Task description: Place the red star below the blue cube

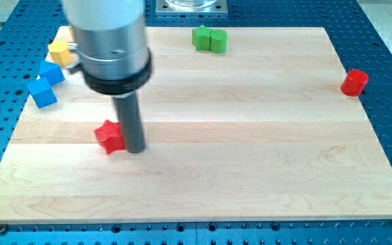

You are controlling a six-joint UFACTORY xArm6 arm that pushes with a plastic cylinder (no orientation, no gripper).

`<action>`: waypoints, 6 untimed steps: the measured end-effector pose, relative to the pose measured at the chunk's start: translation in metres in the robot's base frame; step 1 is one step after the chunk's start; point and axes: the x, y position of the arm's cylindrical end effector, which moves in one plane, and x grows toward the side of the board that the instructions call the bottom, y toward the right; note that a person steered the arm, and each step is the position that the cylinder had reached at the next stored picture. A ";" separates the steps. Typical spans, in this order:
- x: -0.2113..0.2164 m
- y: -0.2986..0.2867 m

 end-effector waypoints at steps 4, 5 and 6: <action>-0.011 -0.097; -0.029 -0.127; -0.031 -0.124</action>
